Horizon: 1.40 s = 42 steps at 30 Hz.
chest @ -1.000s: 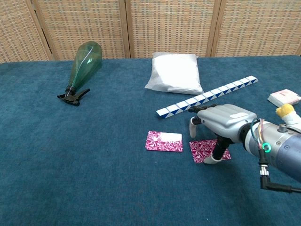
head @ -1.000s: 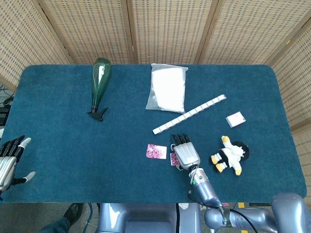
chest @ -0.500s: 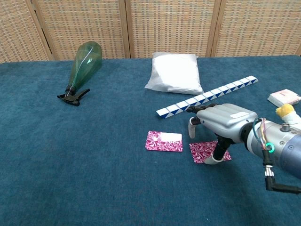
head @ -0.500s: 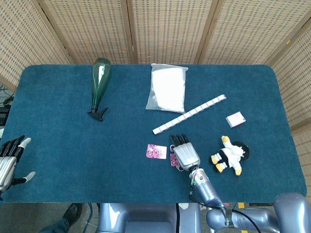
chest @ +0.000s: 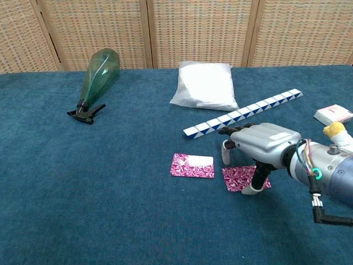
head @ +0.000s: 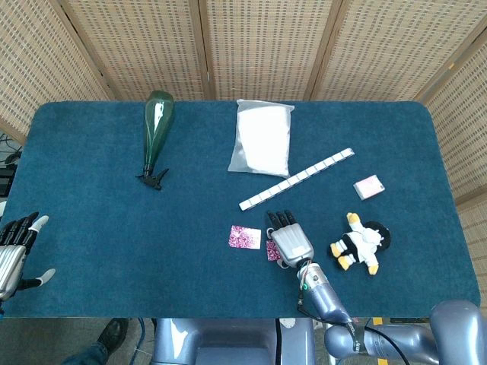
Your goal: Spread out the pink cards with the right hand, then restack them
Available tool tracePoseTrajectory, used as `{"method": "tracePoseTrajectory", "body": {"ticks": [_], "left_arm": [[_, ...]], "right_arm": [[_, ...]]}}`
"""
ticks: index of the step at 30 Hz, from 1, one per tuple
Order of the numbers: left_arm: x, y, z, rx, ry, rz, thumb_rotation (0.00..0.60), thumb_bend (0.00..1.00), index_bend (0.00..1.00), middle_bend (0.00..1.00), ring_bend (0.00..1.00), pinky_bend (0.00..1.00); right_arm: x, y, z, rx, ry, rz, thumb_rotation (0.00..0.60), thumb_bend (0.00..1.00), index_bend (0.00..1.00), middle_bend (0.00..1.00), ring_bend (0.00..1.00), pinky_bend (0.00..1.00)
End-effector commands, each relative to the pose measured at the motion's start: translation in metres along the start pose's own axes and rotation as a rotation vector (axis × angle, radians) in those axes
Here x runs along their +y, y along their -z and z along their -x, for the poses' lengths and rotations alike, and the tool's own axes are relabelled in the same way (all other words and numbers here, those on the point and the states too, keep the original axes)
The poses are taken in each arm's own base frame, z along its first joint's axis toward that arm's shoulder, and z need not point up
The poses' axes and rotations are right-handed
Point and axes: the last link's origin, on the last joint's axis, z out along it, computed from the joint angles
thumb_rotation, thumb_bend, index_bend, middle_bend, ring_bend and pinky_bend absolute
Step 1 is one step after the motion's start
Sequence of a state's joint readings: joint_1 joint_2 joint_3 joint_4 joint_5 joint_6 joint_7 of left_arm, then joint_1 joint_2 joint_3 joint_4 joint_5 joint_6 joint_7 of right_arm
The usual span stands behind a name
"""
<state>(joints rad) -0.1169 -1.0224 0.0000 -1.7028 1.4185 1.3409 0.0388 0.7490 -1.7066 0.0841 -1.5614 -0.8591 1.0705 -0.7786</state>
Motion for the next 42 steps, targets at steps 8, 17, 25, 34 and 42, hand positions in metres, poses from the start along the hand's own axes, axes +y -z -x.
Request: {"method": "tracePoseTrajectory", "body": {"ticks": [8,17,25,34,42], "left_arm": [[-0.0001,0.0000,0.0000,-0.001,0.000,0.000,0.600,0.22,0.00,0.00,0.00,0.00],[0.0000,0.0000,0.0000,0.000,0.000,-0.001,0.600,0.22,0.00,0.00,0.00,0.00],[0.0002,0.0000,-0.0001,-0.001,0.001,-0.001,0.600,0.22,0.00,0.00,0.00,0.00],[0.0001,-0.0001,0.0000,-0.001,0.000,-0.001,0.600,0.22,0.00,0.00,0.00,0.00],[0.0001,-0.0002,0.0000,-0.001,-0.001,-0.001,0.600,0.22,0.00,0.00,0.00,0.00]], "right_arm": [[0.0004,-0.0008,0.0014,-0.025,0.014,0.006,0.600,0.21,0.32,0.00,0.00,0.04],[0.0017,-0.0021,0.0014,-0.028,0.014,0.013,0.600,0.21,0.33,0.00,0.00,0.04],[0.0024,-0.0024,0.0019,-0.029,0.003,0.017,0.600,0.25,0.45,0.00,0.00,0.04],[0.0007,-0.0019,0.0009,-0.024,-0.014,0.011,0.600,0.26,0.47,0.00,0.00,0.04],[0.0006,-0.0006,-0.0057,-0.016,-0.041,0.012,0.600,0.26,0.47,0.00,0.00,0.04]]}}
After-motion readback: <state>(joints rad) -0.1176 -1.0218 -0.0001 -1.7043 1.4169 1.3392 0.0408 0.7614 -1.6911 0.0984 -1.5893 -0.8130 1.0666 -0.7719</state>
